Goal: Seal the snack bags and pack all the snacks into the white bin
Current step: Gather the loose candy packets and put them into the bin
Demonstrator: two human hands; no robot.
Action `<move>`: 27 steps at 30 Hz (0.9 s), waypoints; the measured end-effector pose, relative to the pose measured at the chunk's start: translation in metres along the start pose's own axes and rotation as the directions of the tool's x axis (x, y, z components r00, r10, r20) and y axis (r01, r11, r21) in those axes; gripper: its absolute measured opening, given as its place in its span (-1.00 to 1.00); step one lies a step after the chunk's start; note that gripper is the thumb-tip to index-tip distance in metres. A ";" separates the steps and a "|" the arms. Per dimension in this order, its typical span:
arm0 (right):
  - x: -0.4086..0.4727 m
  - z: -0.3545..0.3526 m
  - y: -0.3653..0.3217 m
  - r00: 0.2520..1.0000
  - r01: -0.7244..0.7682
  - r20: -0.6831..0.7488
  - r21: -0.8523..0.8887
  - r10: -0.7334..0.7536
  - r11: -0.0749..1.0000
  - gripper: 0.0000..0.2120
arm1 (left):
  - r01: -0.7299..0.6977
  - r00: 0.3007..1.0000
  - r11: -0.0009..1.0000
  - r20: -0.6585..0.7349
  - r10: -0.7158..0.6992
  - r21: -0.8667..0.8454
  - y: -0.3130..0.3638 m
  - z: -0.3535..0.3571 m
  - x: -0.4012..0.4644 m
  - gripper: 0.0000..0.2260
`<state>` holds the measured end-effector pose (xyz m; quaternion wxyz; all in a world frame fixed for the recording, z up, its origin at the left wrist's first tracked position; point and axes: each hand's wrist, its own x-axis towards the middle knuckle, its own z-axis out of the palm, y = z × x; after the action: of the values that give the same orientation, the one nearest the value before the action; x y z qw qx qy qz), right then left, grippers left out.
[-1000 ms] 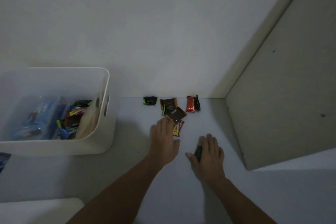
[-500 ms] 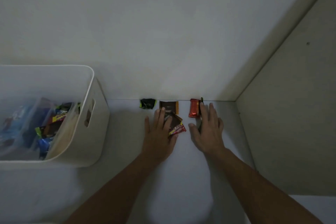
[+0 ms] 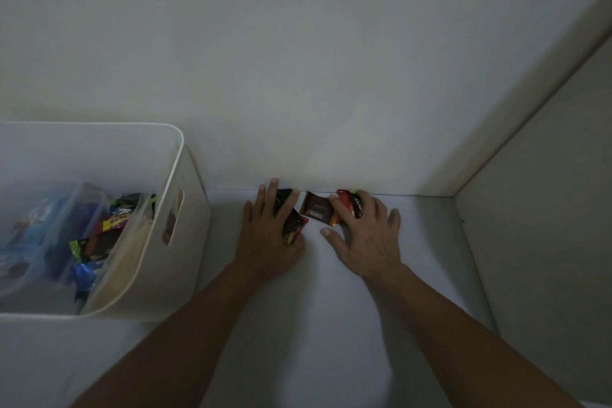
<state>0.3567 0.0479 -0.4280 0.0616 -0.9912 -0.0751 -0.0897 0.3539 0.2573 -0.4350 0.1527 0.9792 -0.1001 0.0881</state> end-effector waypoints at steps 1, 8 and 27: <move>0.002 -0.001 -0.002 1.000 0.001 -0.014 -0.020 -0.001 1.000 -0.43 | -0.007 1.000 1.000 0.015 0.007 0.004 -0.002 0.002 0.001 -0.33; -0.006 0.002 -0.008 0.993 -0.030 -0.107 0.139 0.045 0.990 -0.59 | -0.060 0.977 0.998 -0.203 0.060 0.009 0.001 0.001 -0.007 -0.64; 0.004 -0.120 -0.045 0.972 -0.144 -0.034 0.696 0.233 0.703 -0.76 | 0.056 0.938 0.950 -0.308 -0.156 -0.308 0.040 -0.122 -0.019 -0.76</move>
<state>0.3328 0.0761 -0.3048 0.4384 -0.8923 0.0025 -0.1076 0.3091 0.2622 -0.3136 0.3160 0.9210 -0.0317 0.2257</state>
